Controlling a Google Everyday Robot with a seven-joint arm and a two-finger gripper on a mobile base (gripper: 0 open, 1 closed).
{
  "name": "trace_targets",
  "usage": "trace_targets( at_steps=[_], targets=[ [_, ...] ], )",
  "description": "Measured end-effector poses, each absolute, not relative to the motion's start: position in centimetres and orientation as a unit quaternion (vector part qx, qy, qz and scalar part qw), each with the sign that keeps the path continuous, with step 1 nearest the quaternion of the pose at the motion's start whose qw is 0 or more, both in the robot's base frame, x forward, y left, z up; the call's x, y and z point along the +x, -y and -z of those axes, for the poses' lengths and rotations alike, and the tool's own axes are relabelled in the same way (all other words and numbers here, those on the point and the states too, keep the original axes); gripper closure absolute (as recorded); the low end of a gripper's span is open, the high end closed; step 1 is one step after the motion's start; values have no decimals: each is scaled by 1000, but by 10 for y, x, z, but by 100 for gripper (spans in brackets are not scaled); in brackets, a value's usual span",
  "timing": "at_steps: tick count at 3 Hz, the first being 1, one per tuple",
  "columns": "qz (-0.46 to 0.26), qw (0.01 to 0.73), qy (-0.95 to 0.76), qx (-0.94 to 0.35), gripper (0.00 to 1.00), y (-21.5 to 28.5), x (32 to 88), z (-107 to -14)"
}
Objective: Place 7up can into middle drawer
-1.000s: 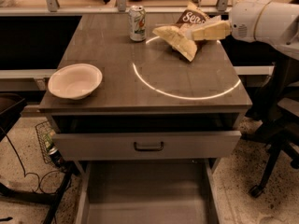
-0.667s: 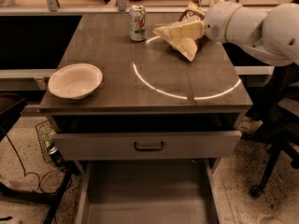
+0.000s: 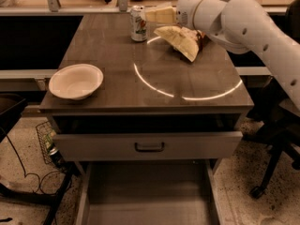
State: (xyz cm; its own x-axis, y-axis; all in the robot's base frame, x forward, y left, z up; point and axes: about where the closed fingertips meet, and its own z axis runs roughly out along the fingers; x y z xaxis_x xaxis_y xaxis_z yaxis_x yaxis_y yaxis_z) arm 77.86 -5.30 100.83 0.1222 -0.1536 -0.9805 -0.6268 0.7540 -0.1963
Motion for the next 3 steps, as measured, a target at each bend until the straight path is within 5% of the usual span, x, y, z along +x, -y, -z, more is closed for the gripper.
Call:
trace_targets(
  at_steps=[3],
  targets=[
    [-219,647,-652,-330,0,-17,846,-984]
  ],
)
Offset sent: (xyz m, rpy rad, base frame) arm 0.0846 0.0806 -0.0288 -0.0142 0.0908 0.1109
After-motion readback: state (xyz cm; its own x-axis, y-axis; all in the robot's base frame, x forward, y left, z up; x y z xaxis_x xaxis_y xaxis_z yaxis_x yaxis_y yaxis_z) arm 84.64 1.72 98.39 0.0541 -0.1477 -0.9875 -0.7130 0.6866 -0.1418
